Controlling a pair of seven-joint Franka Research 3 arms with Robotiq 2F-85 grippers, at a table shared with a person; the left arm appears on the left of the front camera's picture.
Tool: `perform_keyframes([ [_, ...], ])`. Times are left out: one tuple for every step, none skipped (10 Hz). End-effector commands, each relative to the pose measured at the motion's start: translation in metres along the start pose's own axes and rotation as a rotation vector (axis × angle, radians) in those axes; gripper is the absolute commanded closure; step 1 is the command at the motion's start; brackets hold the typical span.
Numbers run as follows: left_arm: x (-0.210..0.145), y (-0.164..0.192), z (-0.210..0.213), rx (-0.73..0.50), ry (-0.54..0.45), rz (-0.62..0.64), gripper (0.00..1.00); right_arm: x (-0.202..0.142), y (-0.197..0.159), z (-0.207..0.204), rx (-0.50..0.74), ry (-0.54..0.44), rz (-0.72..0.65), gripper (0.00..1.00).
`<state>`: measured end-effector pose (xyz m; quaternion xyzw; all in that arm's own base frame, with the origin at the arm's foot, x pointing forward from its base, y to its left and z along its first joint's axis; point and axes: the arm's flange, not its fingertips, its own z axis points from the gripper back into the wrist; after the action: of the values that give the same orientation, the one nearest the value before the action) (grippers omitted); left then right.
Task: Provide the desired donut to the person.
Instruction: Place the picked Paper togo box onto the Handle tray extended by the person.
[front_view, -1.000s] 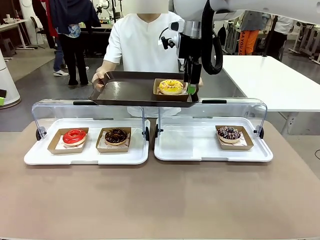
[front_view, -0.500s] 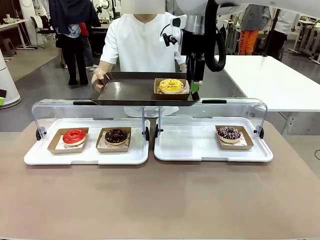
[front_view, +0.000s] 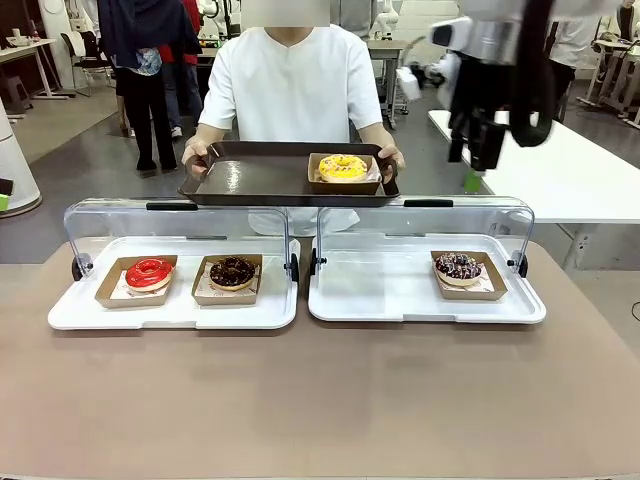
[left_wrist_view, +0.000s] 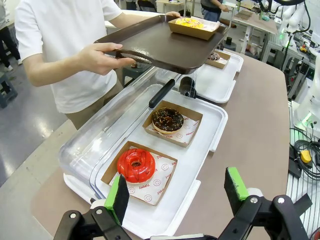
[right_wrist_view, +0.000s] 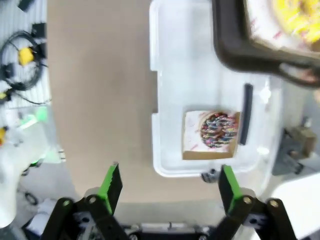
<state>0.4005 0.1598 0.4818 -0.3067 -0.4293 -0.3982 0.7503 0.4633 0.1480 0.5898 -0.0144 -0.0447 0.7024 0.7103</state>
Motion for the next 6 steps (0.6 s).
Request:
perform_keyframes([
  [0.000,-0.001,0.000,-0.002,-0.015,-0.001,0.00,-0.021,0.015,-0.028,0.010,-0.075,-0.015,0.00],
  [0.000,-0.001,0.000,-0.002,-0.015,-0.001,0.00,-0.027,0.013,-0.037,0.031,-0.091,-0.037,0.00],
  [0.000,-0.001,0.000,-0.002,-0.015,-0.001,0.00,-0.027,0.005,-0.042,0.037,-0.113,-0.043,0.00],
  [0.000,-0.001,0.000,-0.002,-0.015,-0.001,0.00,-0.029,0.010,-0.026,0.030,-0.044,-0.042,0.00],
  [0.000,-0.001,0.000,-0.002,-0.015,-0.001,0.00,-0.029,0.010,-0.026,0.030,-0.044,-0.042,0.00],
  [0.000,-0.001,0.000,-0.002,-0.015,-0.001,0.00,-0.029,0.010,-0.026,0.030,-0.044,-0.042,0.00],
])
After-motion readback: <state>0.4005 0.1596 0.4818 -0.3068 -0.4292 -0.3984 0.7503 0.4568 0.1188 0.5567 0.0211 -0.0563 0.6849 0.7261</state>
